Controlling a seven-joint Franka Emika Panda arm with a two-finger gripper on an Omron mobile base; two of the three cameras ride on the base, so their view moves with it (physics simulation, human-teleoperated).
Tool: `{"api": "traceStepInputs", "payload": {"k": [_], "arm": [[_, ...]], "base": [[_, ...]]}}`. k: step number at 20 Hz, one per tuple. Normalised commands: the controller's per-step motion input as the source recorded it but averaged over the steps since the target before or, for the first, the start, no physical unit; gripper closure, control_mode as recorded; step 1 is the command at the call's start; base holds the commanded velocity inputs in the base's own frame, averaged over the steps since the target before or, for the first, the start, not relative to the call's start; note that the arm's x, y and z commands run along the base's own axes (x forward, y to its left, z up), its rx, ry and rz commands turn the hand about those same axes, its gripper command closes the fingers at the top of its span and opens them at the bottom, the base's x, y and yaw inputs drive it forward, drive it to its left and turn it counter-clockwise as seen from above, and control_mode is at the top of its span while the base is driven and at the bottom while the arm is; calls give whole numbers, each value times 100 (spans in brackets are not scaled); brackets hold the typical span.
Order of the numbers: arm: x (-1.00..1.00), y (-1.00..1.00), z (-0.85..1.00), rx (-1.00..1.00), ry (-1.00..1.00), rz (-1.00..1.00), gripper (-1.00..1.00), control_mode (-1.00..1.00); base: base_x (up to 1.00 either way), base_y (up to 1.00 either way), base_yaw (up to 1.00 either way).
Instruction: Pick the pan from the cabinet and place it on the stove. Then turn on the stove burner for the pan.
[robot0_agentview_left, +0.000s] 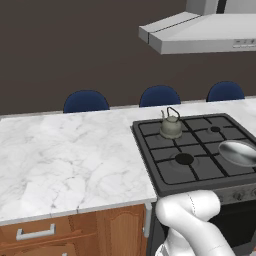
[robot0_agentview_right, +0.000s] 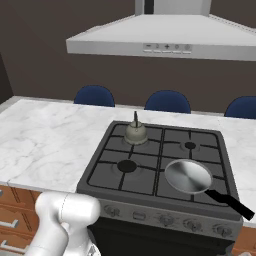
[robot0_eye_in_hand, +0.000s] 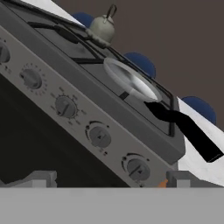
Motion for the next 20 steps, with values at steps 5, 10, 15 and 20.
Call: {"api": "traceStepInputs", "payload": {"k": [5, 10, 15, 20], "arm": [[1, 0, 0, 1, 0, 0, -100, -100], [2, 0, -1, 0, 0, 0, -100, -100], [23, 4, 0, 1, 0, 0, -100, -100], [19, 0, 0, 5, 0, 0, -100, -100]], "base": [[0, 0, 0], [0, 0, 0], [0, 0, 0], [0, 0, 0]]}}
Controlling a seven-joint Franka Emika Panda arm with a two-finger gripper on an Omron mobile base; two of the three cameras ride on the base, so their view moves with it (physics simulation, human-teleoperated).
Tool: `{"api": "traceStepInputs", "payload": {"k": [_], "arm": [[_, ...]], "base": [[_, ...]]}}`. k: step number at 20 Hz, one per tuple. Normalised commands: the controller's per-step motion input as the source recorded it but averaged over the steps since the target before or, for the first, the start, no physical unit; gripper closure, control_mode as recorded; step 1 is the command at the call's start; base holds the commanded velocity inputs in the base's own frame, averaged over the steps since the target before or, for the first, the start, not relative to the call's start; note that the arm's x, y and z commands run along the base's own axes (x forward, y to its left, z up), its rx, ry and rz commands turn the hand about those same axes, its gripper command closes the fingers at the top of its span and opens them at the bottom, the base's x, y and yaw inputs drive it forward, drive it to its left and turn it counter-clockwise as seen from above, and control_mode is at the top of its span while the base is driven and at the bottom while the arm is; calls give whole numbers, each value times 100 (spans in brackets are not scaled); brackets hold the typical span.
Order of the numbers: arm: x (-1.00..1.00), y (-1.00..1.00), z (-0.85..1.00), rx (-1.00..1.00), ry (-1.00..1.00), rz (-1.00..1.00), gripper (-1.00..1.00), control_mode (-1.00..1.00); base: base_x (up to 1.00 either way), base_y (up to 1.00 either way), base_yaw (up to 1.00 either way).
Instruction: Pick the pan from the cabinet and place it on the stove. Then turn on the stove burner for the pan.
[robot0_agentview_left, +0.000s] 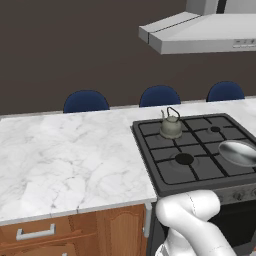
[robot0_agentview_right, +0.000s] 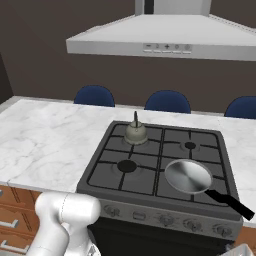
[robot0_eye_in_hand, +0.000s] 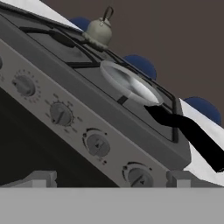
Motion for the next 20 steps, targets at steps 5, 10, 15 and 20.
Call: {"api": "traceStepInputs", "payload": {"k": [5, 10, 15, 20], "arm": [[18, 0, 0, 6, 0, 0, -100, -100], [2, 0, -3, 10, 0, 0, -100, -100], [0, 0, -9, 8, 0, 0, -100, -100], [0, 3, 0, 4, 4, 0, -100, -100]], "base": [[0, 0, 0], [0, 0, 0], [0, 0, 0], [0, 0, 0]]}}
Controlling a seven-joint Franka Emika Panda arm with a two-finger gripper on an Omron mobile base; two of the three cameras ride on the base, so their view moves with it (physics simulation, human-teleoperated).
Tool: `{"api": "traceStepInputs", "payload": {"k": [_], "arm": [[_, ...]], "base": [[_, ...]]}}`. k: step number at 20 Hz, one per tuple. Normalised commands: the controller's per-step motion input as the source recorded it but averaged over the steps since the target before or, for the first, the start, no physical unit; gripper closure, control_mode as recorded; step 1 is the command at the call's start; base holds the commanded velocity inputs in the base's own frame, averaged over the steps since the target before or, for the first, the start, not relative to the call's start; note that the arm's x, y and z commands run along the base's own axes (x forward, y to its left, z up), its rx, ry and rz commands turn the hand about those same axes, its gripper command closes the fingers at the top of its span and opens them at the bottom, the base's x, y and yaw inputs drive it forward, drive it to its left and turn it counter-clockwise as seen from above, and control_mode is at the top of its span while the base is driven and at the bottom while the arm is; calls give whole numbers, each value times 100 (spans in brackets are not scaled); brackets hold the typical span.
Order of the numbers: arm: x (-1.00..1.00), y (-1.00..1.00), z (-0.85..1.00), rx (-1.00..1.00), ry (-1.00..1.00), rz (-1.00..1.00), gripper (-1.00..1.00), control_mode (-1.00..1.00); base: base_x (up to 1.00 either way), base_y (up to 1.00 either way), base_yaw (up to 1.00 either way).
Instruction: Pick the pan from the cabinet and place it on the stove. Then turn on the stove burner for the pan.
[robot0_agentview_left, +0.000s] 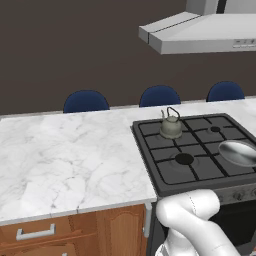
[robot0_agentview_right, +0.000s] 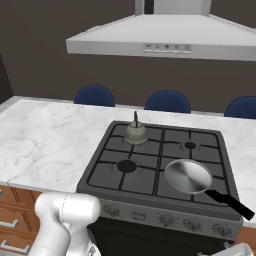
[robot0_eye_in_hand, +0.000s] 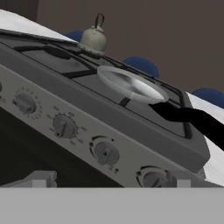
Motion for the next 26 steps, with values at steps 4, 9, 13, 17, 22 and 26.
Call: {"api": "traceStepInputs", "payload": {"k": [4, 9, 13, 17, 22, 26], "arm": [[2, 2, 0, 3, 6, -2, -100, -100], [0, -2, 0, 3, 2, 0, -100, -100], [5, 3, 0, 5, 0, -6, -100, -100], [8, 5, 0, 10, 0, -9, -100, -100], [13, 4, 0, 11, 0, -10, -100, -100], [17, 11, 0, 9, 0, -9, -100, -100]], "base": [[0, 0, 0], [0, 0, 0], [0, 0, 0], [0, 0, 0], [0, 0, 0], [0, 0, 0]]}}
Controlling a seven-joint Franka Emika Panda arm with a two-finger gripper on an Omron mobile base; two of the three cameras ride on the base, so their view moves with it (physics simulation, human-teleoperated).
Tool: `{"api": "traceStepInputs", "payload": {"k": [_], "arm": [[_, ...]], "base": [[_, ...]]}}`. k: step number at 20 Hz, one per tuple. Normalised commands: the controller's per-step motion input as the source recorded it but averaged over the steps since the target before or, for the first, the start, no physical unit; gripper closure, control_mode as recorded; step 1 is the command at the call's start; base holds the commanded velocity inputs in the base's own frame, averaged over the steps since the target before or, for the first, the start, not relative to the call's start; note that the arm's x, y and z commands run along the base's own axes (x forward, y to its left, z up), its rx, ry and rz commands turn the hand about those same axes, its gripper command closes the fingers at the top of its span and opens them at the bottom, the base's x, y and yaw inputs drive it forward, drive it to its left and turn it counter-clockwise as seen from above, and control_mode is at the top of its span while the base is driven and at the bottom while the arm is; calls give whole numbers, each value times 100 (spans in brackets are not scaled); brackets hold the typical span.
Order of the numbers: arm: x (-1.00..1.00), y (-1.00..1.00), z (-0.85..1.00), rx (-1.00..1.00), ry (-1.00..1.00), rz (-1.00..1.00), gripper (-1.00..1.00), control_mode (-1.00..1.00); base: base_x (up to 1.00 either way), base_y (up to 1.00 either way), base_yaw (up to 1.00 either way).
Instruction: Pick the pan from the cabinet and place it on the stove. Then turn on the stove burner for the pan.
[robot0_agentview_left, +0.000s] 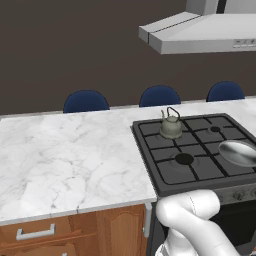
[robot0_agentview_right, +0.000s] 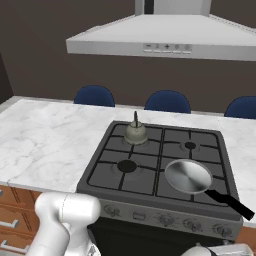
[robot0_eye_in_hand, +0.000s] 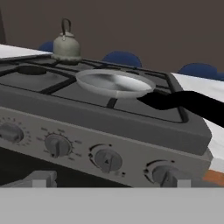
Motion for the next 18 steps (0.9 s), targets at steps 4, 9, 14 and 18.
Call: {"api": "traceStepInputs", "payload": {"k": [4, 9, 14, 18], "arm": [[12, 23, -2, 8, -2, -3, -100, -100], [8, 27, -5, 7, -2, -1, -100, -100], [10, 6, 0, 1, 4, -1, -100, -100], [32, 0, -5, 2, 0, -1, -100, -100]], "base": [[0, 0, 0], [0, 0, 0], [0, 0, 0], [0, 0, 0]]}}
